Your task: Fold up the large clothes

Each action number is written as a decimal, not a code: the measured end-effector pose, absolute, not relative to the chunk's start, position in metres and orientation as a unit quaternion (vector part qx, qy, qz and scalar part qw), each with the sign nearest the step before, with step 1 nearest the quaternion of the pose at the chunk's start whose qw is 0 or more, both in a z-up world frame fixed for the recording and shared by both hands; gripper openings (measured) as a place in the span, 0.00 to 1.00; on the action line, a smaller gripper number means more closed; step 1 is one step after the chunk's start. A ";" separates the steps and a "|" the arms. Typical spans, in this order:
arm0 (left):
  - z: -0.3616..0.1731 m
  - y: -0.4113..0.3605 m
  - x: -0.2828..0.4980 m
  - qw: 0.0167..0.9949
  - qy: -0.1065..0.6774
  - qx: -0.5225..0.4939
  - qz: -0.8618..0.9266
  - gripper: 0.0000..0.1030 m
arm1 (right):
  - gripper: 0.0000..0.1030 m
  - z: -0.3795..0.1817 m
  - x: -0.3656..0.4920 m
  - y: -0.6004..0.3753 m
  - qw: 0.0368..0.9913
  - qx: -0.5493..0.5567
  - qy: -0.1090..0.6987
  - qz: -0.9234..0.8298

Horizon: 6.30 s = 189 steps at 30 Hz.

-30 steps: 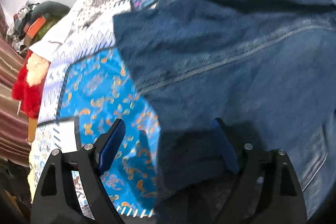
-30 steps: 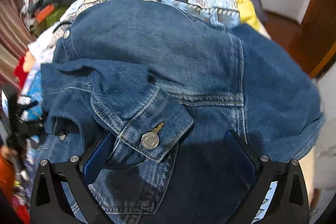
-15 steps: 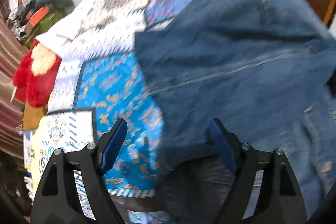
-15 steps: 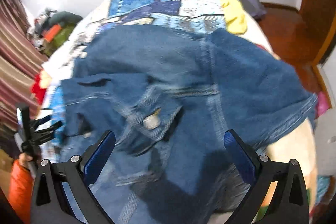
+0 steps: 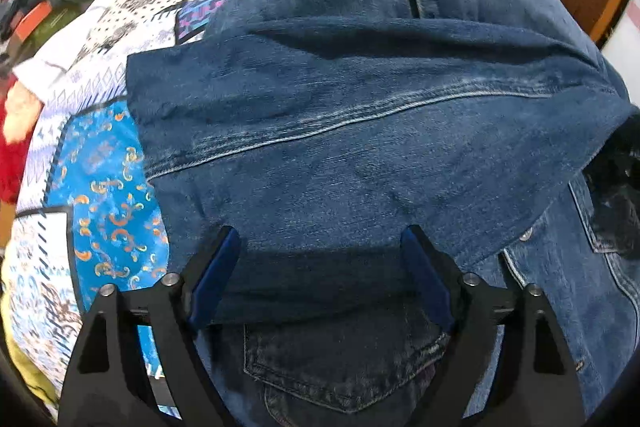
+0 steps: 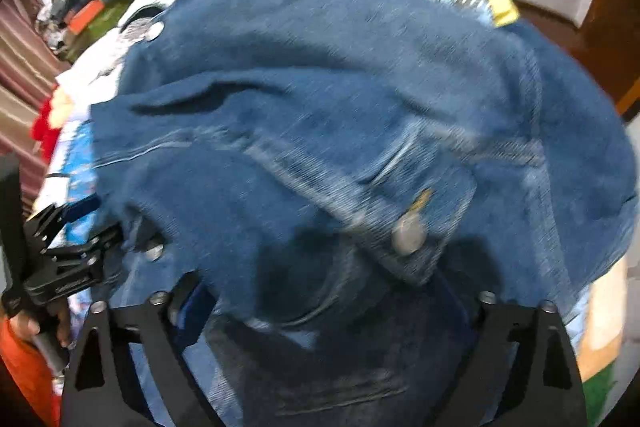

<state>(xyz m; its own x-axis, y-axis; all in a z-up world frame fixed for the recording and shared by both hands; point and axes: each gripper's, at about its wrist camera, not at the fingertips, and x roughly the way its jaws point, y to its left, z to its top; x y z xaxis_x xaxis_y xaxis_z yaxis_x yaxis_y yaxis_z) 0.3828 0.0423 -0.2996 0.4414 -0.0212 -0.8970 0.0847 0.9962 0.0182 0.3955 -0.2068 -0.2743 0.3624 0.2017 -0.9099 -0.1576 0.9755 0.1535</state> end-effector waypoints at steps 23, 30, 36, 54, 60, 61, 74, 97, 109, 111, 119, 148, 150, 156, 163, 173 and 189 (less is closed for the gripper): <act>-0.300 0.057 0.370 0.841 0.540 0.016 -0.021 0.89 | 0.71 -0.238 0.382 -0.335 0.850 -0.070 0.521 -0.013; -0.263 0.050 0.364 0.851 0.523 0.032 -0.020 0.85 | 0.72 -0.225 0.374 -0.418 0.845 0.107 0.523 0.016; -0.207 0.023 0.377 0.881 0.472 0.011 -0.039 0.86 | 0.75 -0.237 0.388 -0.460 0.823 0.222 0.522 0.017; -0.263 -0.084 0.444 0.856 0.511 0.024 -0.077 0.86 | 0.42 -0.315 0.438 -0.475 0.803 0.351 0.482 -0.015; -0.251 -0.087 0.442 0.861 0.501 0.042 -0.080 0.85 | 0.20 -0.271 0.440 -0.453 0.848 0.275 0.453 -0.011; -0.246 -0.085 0.441 0.863 0.497 0.043 -0.081 0.84 | 0.19 -0.261 0.438 -0.448 0.854 0.268 0.445 -0.005; -0.156 -0.032 0.395 0.909 0.412 0.027 -0.056 0.84 | 0.14 -0.140 0.390 -0.270 0.886 0.142 0.395 0.197; -0.137 -0.117 0.355 0.878 0.443 0.074 -0.166 0.84 | 0.15 -0.214 0.328 -0.276 0.818 0.110 0.532 0.190; -0.199 -0.271 0.428 0.829 0.498 0.169 -0.191 0.84 | 0.15 -0.208 0.305 -0.424 0.850 0.135 0.507 0.051; -0.216 -0.284 0.446 0.822 0.513 0.166 -0.183 0.78 | 0.15 -0.213 0.304 -0.435 0.847 0.143 0.510 0.048; -0.234 -0.297 0.456 0.855 0.468 0.188 -0.120 0.19 | 0.15 -0.233 0.316 -0.433 0.837 0.161 0.520 0.060; -0.241 0.011 0.339 0.854 0.519 0.018 -0.016 0.16 | 0.72 -0.269 0.370 -0.262 0.845 -0.123 0.515 0.069; -0.248 0.012 0.329 0.852 0.522 0.012 -0.032 0.19 | 0.95 -0.270 0.365 -0.269 0.855 -0.156 0.494 0.022; -0.233 0.045 0.310 0.869 0.493 0.005 -0.022 0.57 | 0.95 -0.264 0.358 -0.294 0.854 -0.092 0.512 0.032; -0.227 0.098 0.334 0.876 0.479 -0.057 0.020 0.64 | 0.95 -0.224 0.354 -0.281 0.877 -0.065 0.471 0.074; -0.295 0.116 0.400 0.813 0.555 -0.174 0.014 0.64 | 0.95 -0.214 0.370 -0.270 0.874 -0.007 0.474 0.106; -0.184 0.083 0.366 0.896 0.441 -0.050 0.017 0.10 | 0.95 -0.221 0.392 -0.241 0.861 -0.002 0.490 0.136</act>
